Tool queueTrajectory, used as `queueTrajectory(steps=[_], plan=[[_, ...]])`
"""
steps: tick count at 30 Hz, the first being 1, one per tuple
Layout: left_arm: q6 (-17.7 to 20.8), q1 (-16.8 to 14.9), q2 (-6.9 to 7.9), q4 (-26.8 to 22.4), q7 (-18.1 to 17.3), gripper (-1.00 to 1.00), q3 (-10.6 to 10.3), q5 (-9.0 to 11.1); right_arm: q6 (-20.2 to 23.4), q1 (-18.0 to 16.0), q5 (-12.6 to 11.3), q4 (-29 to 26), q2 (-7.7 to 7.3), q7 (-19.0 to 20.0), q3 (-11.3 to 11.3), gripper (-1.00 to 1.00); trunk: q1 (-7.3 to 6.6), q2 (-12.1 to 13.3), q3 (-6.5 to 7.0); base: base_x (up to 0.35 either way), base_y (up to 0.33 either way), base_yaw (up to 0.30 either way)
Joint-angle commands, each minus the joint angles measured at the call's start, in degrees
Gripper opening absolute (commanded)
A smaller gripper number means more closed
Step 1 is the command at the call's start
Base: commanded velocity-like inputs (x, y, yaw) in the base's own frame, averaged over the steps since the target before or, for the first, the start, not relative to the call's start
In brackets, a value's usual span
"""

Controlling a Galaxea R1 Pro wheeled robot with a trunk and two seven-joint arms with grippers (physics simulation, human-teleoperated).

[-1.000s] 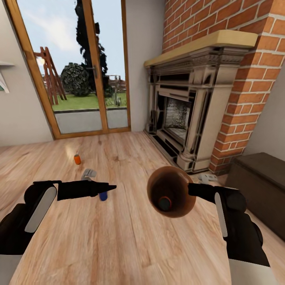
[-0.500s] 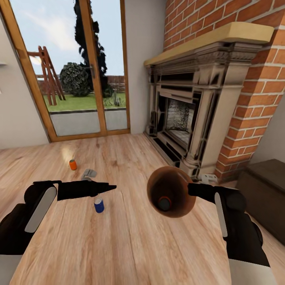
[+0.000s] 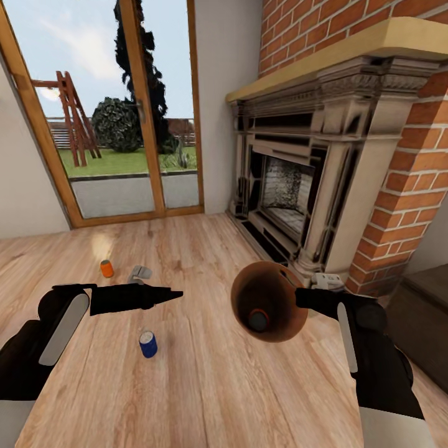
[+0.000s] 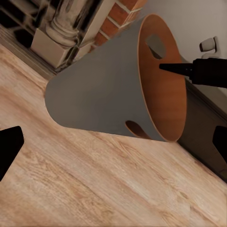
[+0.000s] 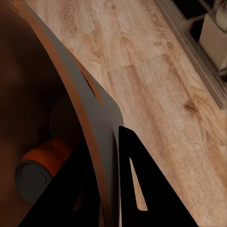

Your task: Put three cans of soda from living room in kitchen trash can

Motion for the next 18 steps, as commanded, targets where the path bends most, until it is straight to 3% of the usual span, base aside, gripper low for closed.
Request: queueTrajectory(steps=[1, 18], plan=[[0.00, 0.01, 0.00, 0.02, 0.01, 1.00, 0.00, 0.00, 0.18, -0.02, -1.58, -0.03, 0.01, 0.40, 0.00, -1.00, -0.01, 0.00, 0.01, 0.338, 0.000, 0.000], [-0.01, 0.00, 0.00, 0.22, 0.02, 1.00, 0.00, -0.28, 0.18, -0.02, -1.58, -0.03, -0.08, 0.40, 0.00, -1.00, -0.01, 0.00, 0.01, 0.338, 0.000, 0.000]])
